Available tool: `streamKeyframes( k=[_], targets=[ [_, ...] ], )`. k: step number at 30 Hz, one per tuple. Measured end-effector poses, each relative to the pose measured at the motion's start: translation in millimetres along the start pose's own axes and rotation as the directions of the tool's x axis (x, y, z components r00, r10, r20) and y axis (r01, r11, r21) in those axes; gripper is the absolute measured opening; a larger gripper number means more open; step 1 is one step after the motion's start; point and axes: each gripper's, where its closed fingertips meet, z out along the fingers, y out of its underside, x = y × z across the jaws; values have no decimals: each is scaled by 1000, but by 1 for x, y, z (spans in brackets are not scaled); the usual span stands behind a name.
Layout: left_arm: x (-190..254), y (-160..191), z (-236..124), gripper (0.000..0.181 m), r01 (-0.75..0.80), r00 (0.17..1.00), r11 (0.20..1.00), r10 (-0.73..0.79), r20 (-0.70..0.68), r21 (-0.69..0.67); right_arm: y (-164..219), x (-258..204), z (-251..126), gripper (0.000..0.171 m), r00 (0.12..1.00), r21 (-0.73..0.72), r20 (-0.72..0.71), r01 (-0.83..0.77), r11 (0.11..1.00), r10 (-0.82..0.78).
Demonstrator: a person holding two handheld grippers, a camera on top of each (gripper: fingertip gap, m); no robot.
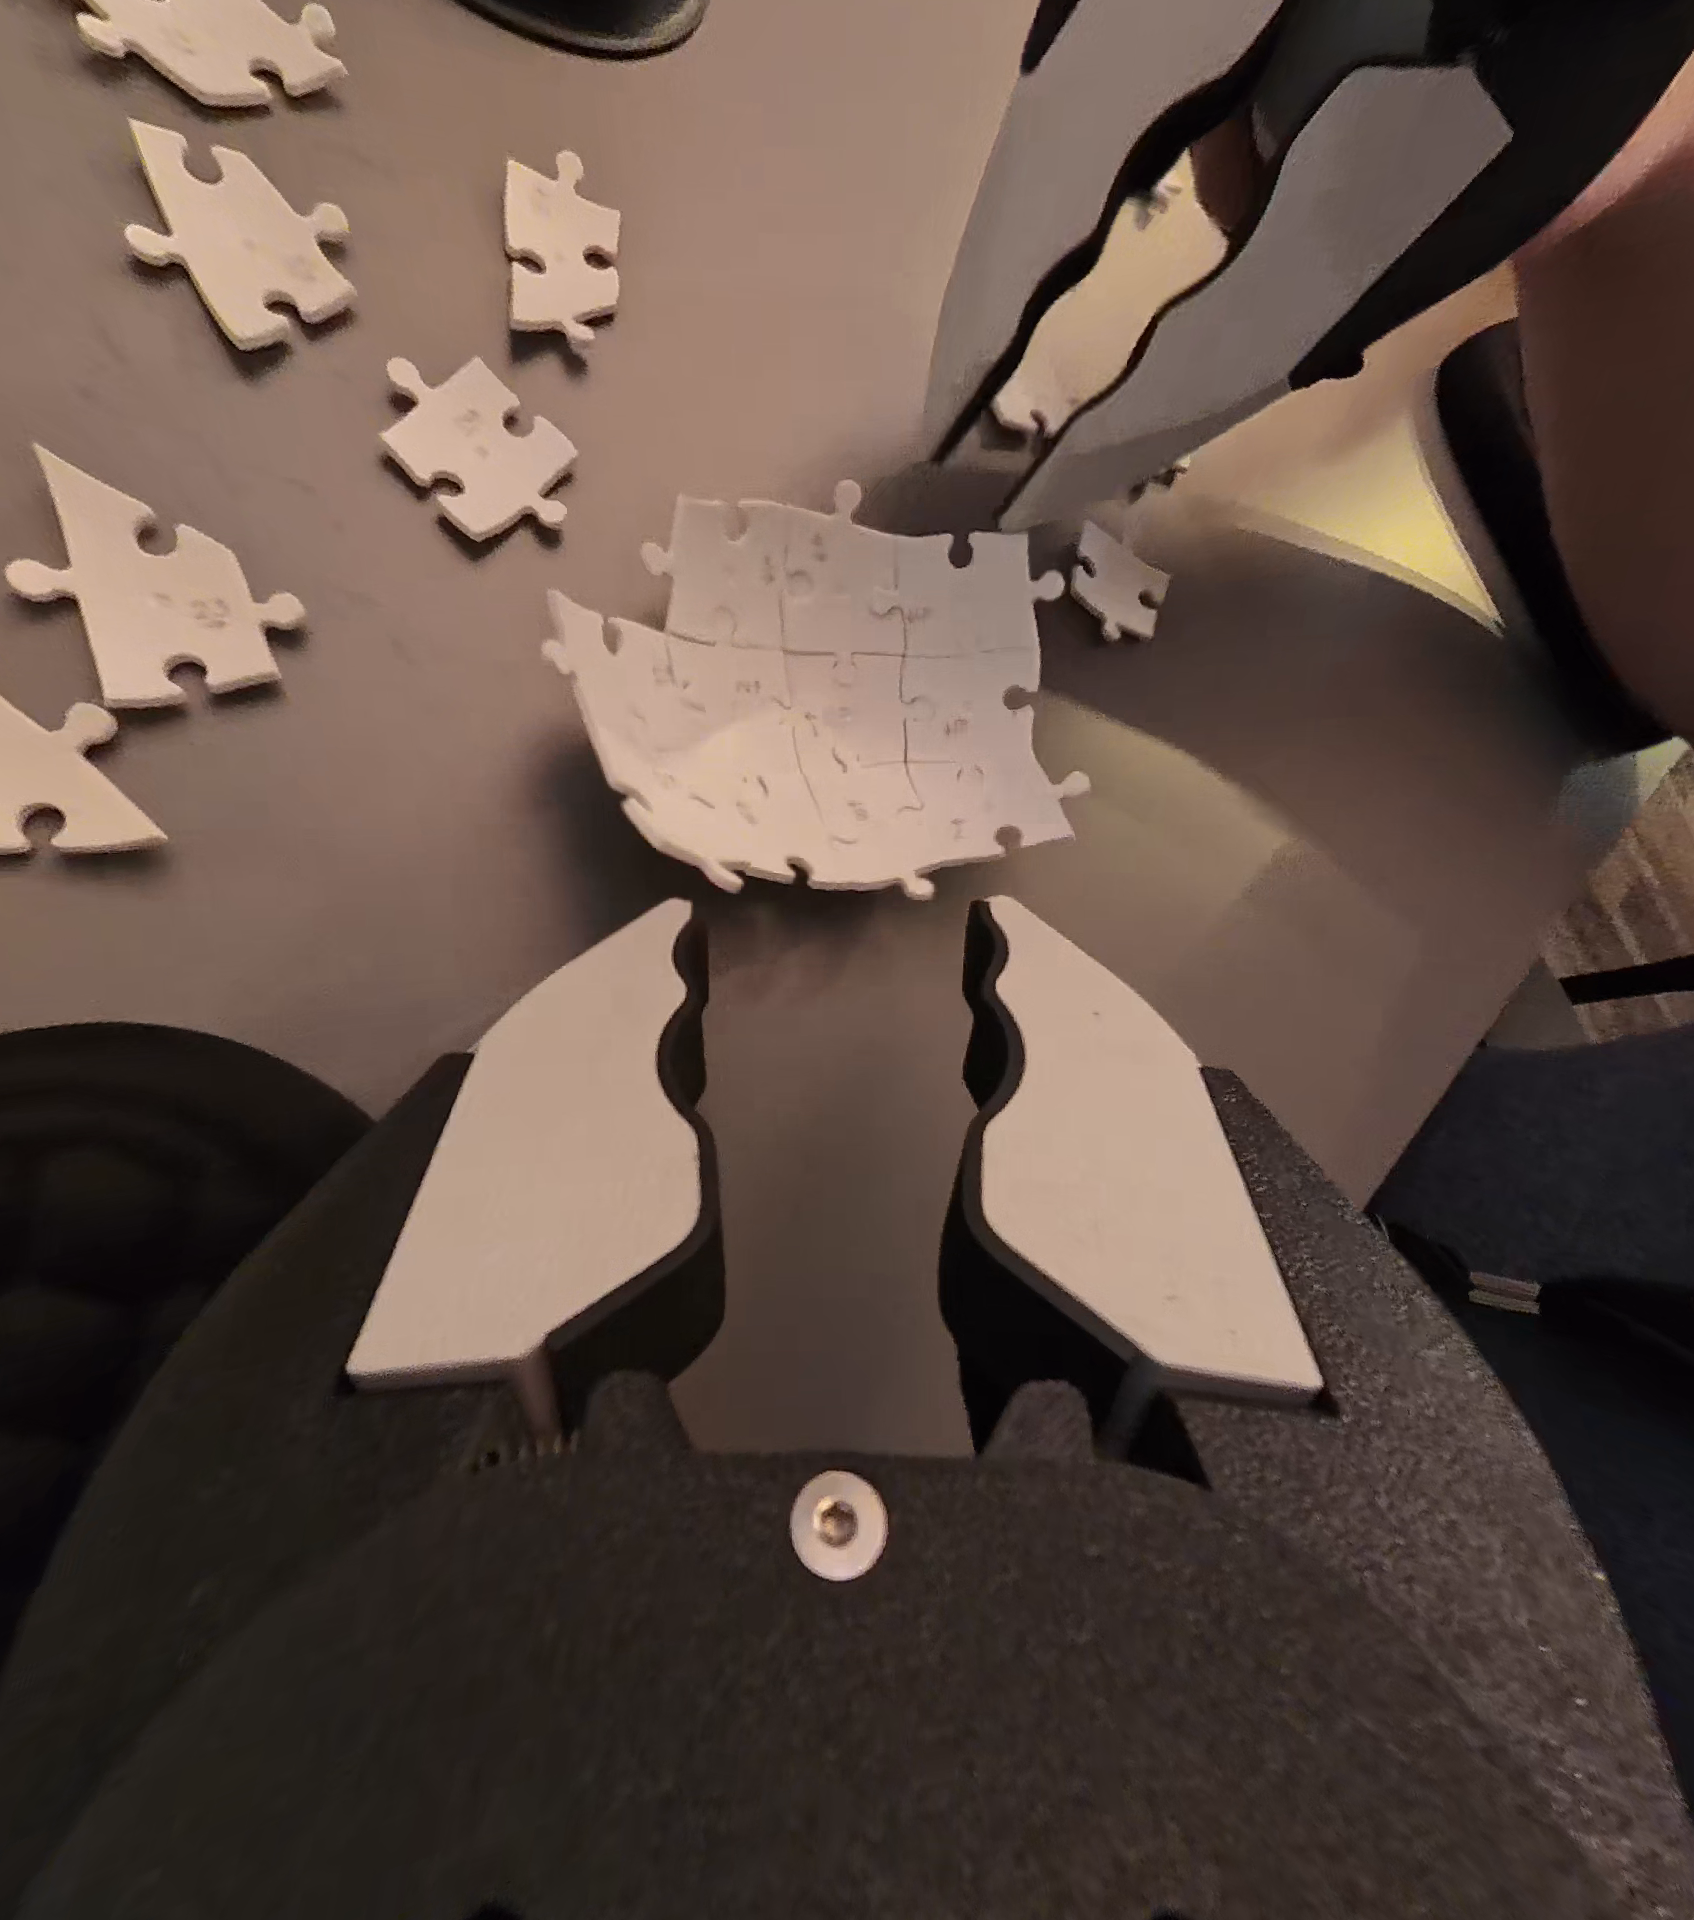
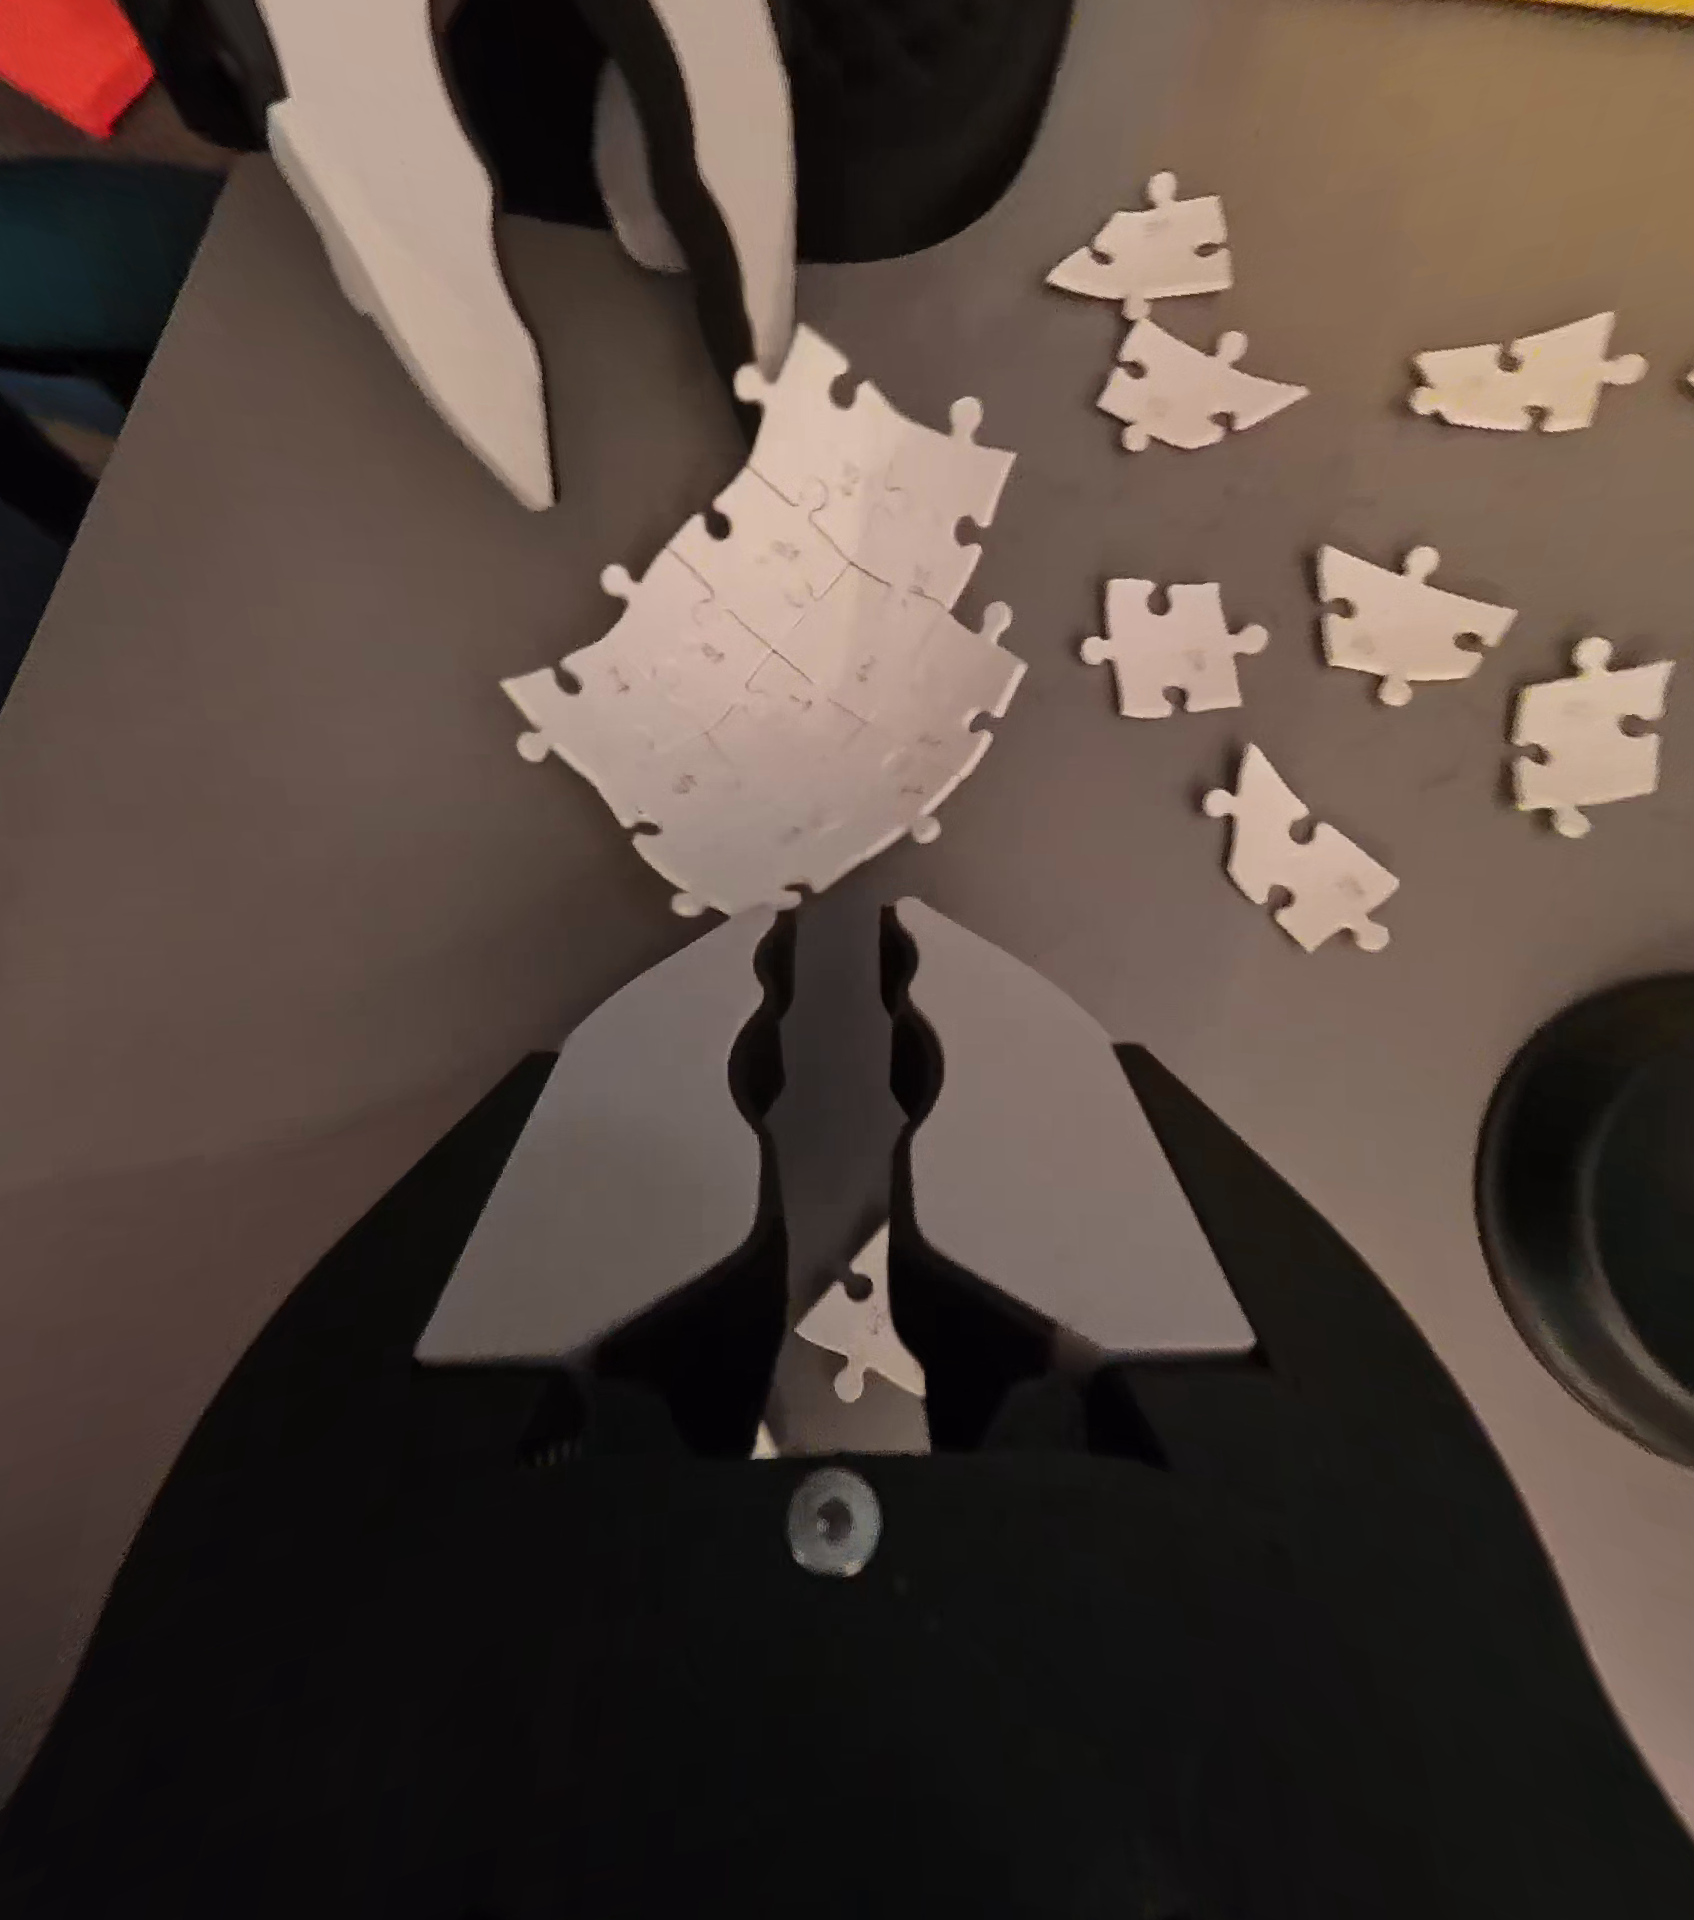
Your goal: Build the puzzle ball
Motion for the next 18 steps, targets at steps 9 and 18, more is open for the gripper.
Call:
streamKeyframes(
  k=[9, 18],
  targets=[
    [-2, -3, 6, 47, 19, 999, 1000, -20, -42, -22, 8, -2, 4, 17, 999, -14, 52, 4, 1000, -3],
    [1, 0, 12, 47, 30, 997, 998, -34, -71, -56, 10, -6, 9, 18, 993, 3, 114, -18, 1000, 17]
  ],
)
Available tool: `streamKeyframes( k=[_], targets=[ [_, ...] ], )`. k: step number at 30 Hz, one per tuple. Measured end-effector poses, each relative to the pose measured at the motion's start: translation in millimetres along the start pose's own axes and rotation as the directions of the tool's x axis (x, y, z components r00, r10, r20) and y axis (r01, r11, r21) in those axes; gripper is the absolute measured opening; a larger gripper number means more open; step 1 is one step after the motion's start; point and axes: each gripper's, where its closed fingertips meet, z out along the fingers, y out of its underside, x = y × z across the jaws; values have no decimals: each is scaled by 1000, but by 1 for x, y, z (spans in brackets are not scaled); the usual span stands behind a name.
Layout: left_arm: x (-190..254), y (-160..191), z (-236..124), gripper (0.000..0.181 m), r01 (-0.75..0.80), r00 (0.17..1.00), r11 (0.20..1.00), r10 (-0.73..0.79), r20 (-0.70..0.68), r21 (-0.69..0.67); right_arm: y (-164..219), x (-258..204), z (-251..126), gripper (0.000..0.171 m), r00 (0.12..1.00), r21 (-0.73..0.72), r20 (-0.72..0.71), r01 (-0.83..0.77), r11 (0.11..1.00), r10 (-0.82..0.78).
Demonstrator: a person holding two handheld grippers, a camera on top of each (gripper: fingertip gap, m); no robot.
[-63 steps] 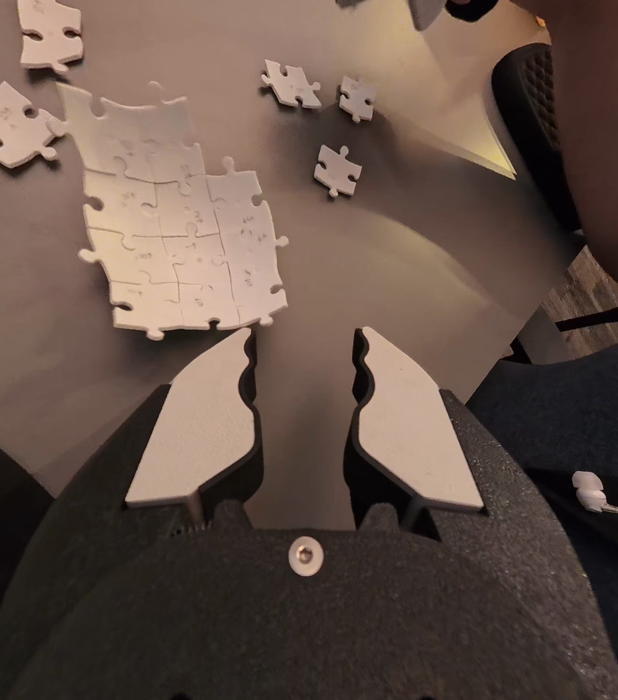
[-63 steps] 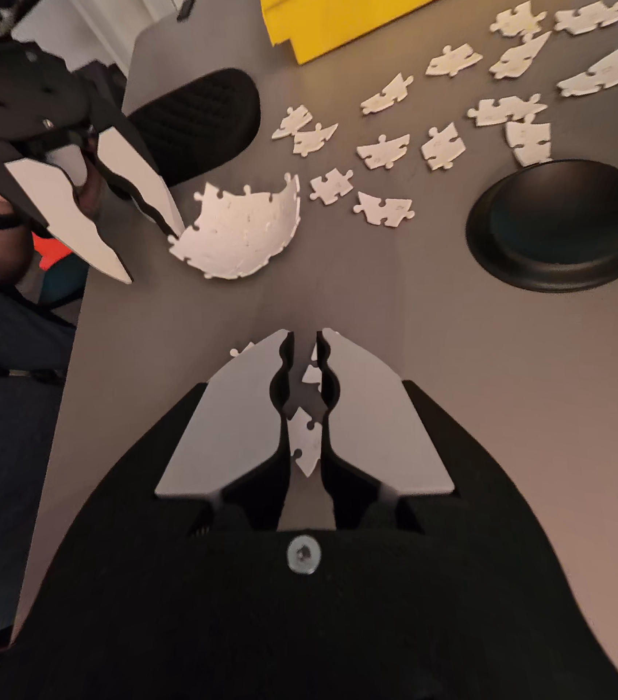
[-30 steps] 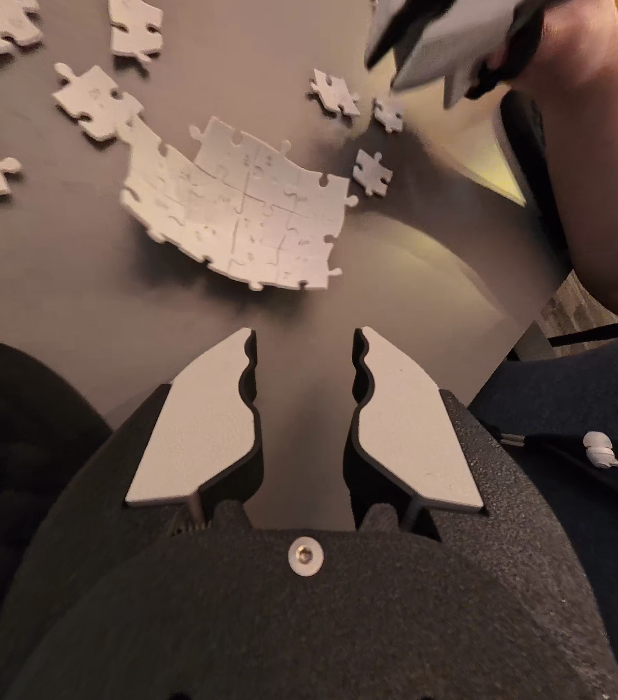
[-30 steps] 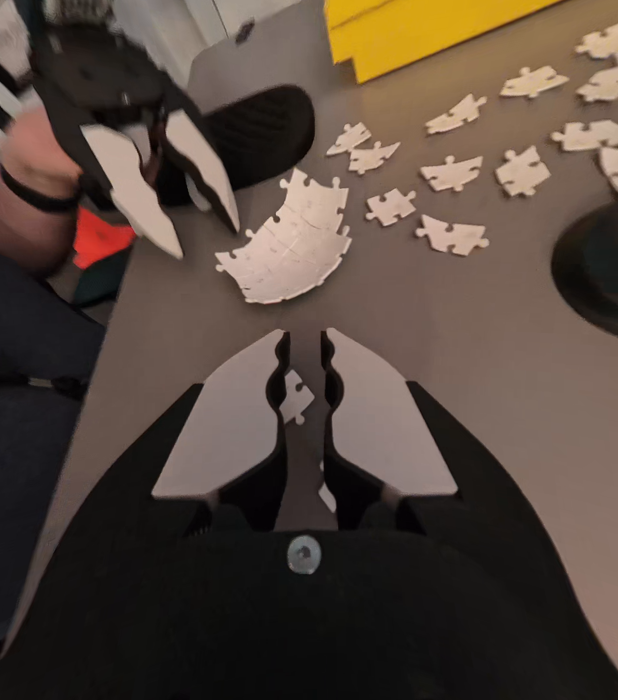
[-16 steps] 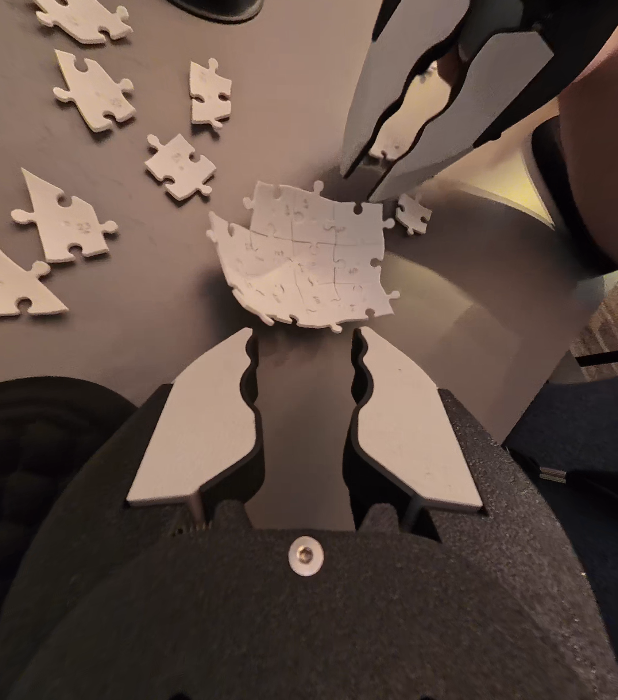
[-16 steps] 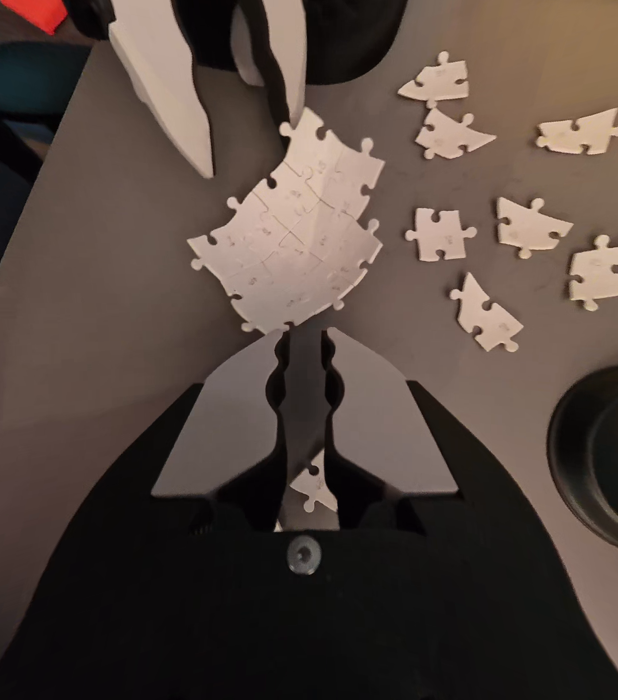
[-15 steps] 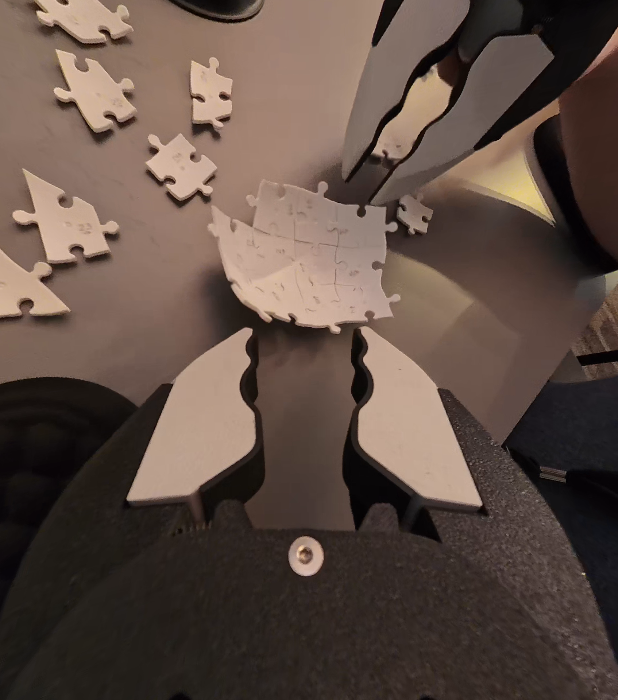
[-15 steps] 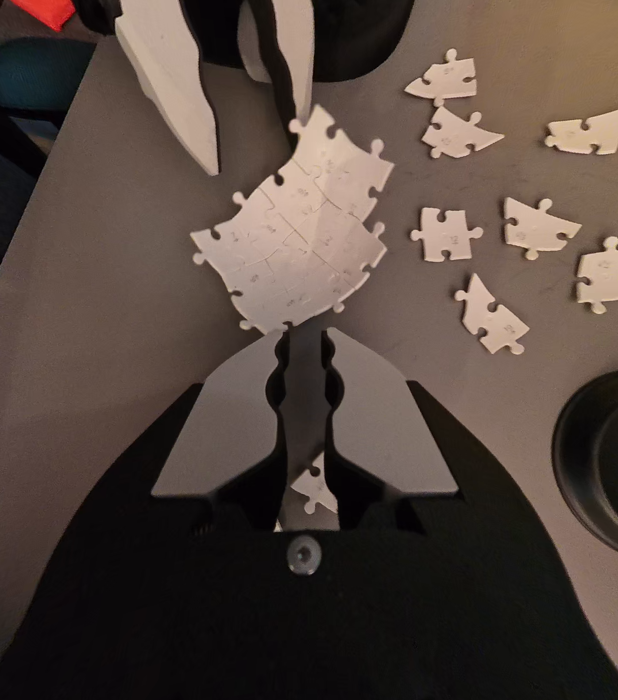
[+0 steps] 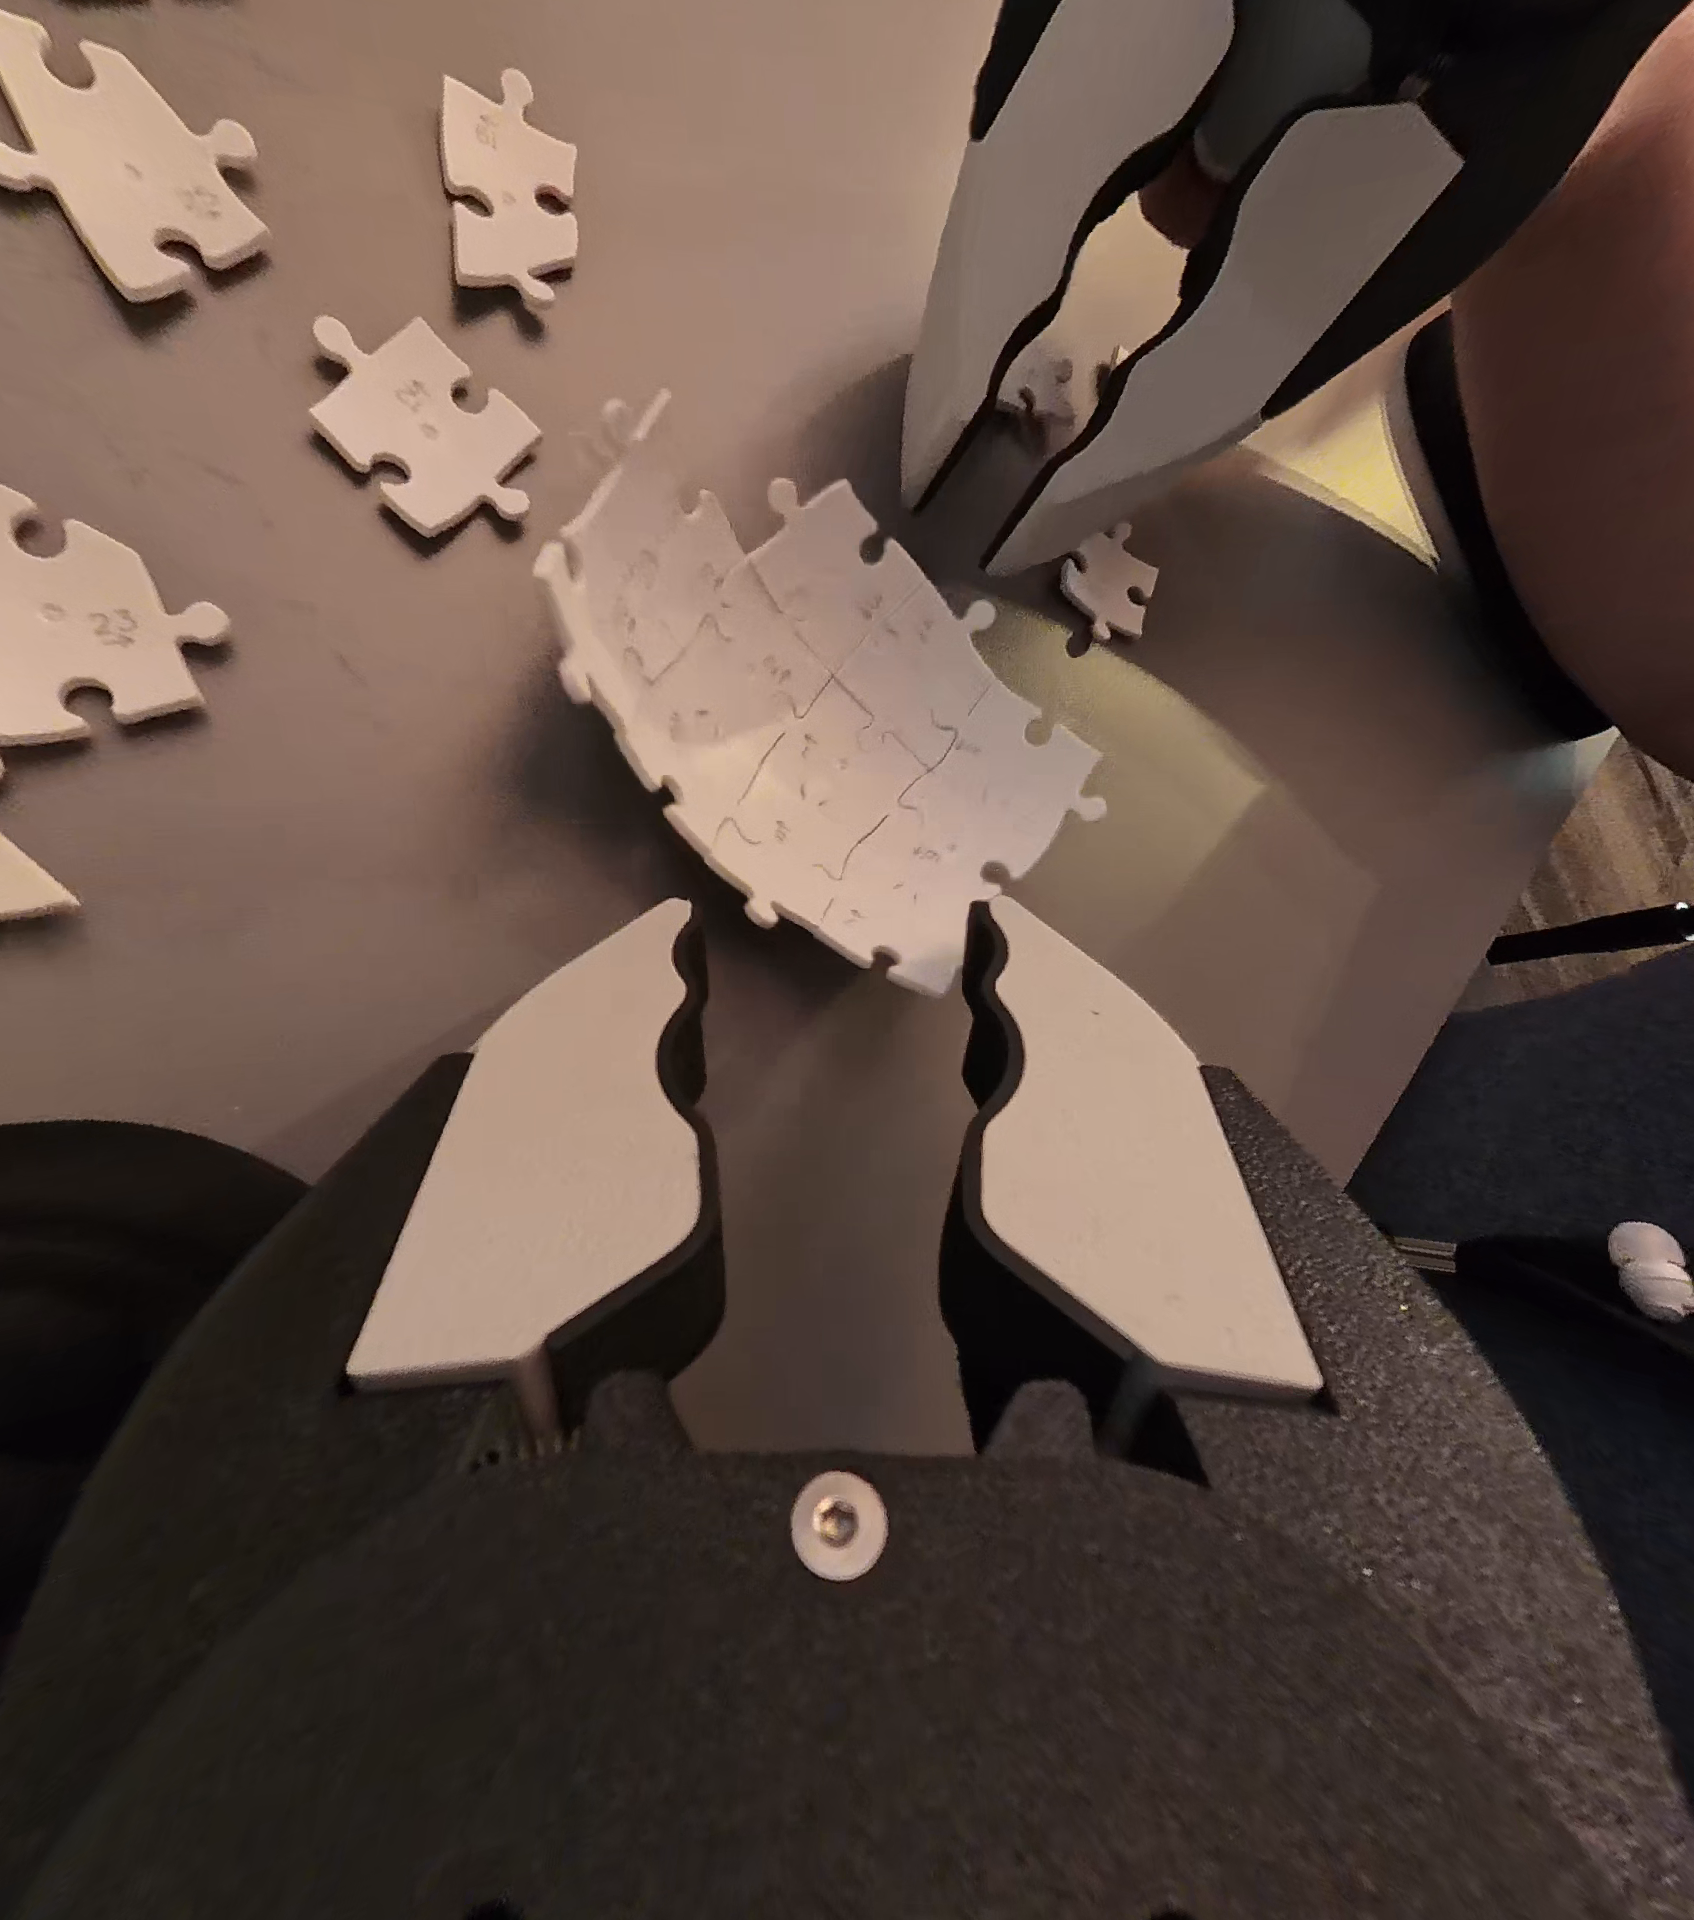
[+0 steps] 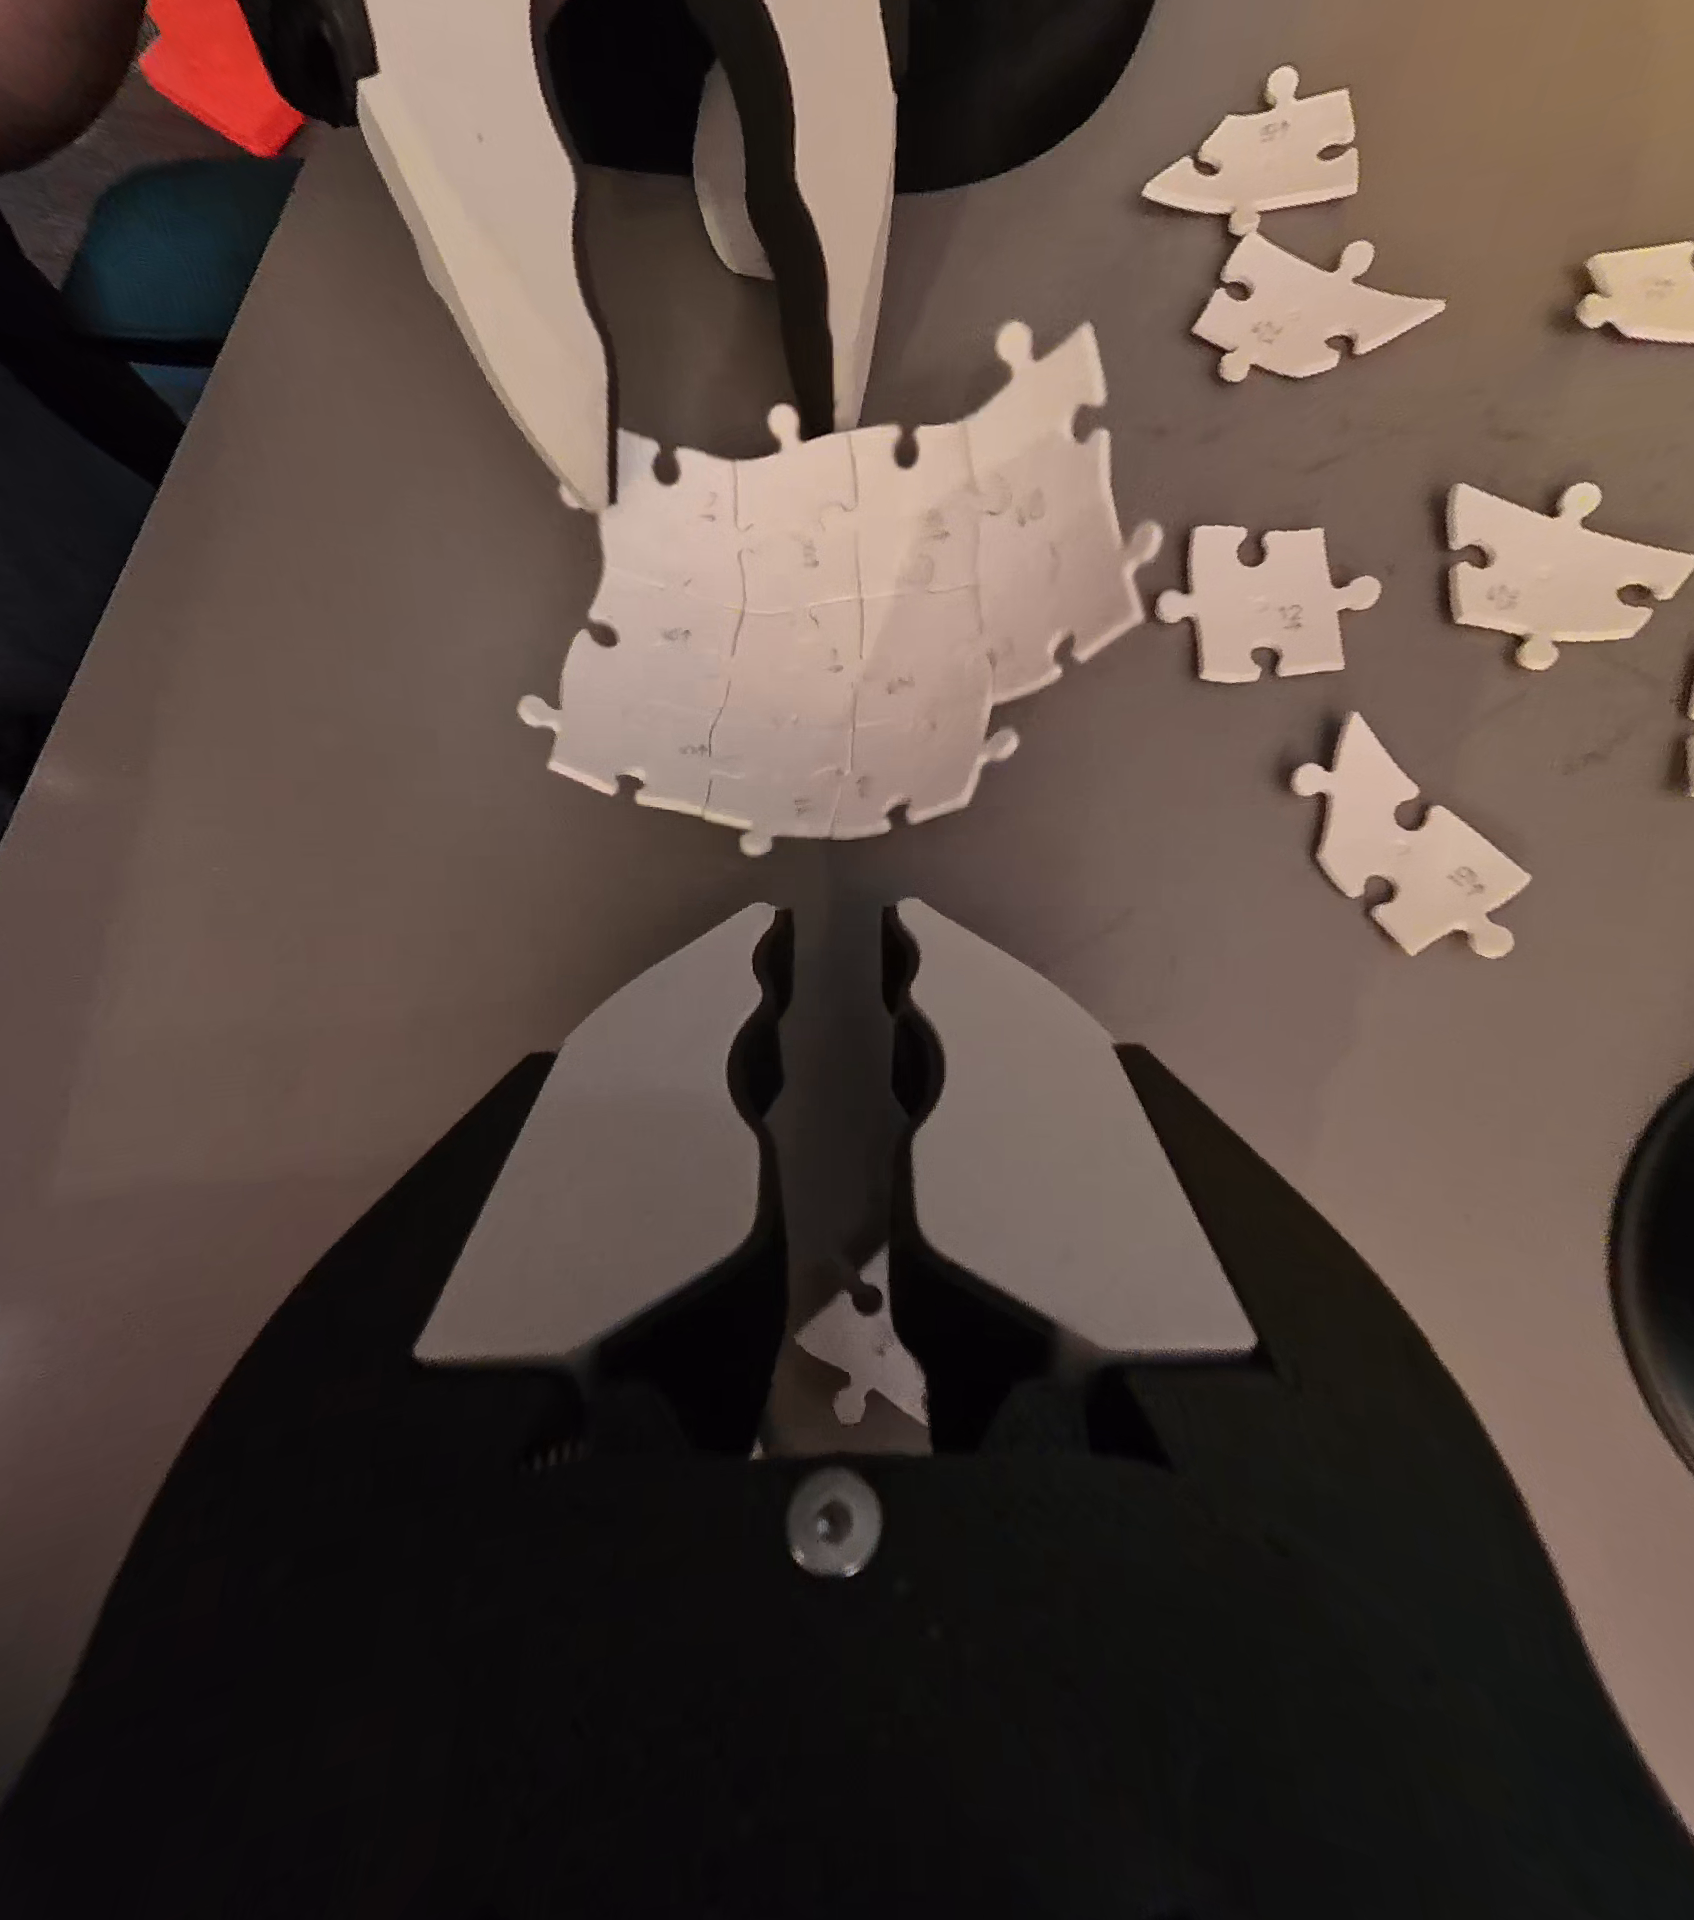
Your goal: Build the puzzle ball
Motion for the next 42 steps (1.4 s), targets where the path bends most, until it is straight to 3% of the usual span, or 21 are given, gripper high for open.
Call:
streamKeyframes(
  k=[9, 14, 18, 22, 27, 37, 42],
  targets=[
    [2, 2, -1, 47, -1, 1000, 1000, 1, 5, -3, -1, 5, -8, 18, 1000, -21, 8, 15, 1000, -15],
    [3, 3, 0, 47, -6, 1000, 1000, 6, 2, -2, -43, 45, -30, 21, 1000, 14, -28, 8, 1000, -8],
    [1, 3, 0, 47, -18, 999, 1000, 18, 34, -2, -62, 67, -9, 24, 998, -69, 14, 61, 996, -60],
    [4, 3, -5, 48, -1, 1000, 1000, 1, 18, 16, -57, 86, 16, 28, 984, -189, -6, 174, 966, -179],
    [11, 6, -12, 48, 36, 999, 999, -36, -32, 28, -46, 80, 32, 46, 985, -258, 88, 166, 952, -147],
    [8, -1, -30, 47, 33, 999, 995, -33, -7, 91, -42, 85, 35, 33, 969, -311, -40, 221, 924, -245],
    [-1, -17, -42, 48, 58, 998, 985, -59, 0, 164, -50, 93, 21, 33, 951, -226, -185, 204, 952, -248]
  ],
)
